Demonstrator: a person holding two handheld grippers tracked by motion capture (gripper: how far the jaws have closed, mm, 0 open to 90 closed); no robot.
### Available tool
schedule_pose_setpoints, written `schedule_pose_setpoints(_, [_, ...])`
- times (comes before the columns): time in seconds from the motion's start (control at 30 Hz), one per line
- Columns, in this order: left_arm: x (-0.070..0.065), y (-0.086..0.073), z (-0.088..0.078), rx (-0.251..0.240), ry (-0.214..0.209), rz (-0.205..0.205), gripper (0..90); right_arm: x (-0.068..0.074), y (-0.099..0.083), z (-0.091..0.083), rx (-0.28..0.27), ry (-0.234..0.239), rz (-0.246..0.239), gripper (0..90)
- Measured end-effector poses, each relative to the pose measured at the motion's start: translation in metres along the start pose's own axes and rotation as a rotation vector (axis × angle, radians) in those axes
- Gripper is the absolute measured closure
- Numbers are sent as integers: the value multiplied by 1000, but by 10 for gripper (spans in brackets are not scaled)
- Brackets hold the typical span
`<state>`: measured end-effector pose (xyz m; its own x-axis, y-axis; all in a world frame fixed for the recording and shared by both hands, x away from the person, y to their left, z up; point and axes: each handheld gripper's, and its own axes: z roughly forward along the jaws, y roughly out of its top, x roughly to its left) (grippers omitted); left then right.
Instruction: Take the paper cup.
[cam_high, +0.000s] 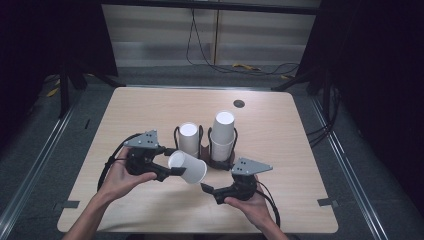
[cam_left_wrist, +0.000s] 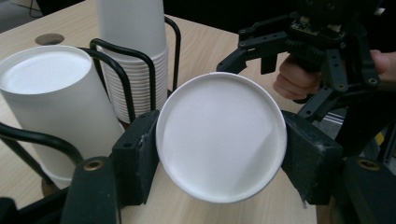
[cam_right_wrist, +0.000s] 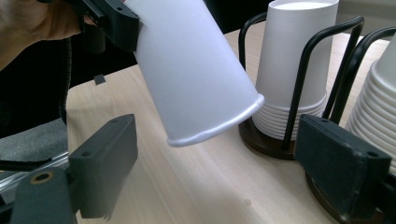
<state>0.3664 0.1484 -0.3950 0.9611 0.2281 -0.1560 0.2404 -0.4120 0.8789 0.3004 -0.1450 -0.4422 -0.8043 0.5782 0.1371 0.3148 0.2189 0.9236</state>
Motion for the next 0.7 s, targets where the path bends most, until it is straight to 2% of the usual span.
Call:
schedule_pose_setpoints(0.33, [-6,-4,6,-1,-53,-11,343,2,-3,2,-11,39,-23,136])
schedule_pose_setpoints(0.7, [-12,1,9,-13,-107,-8,343,4,-5,7,0,82,-60,134])
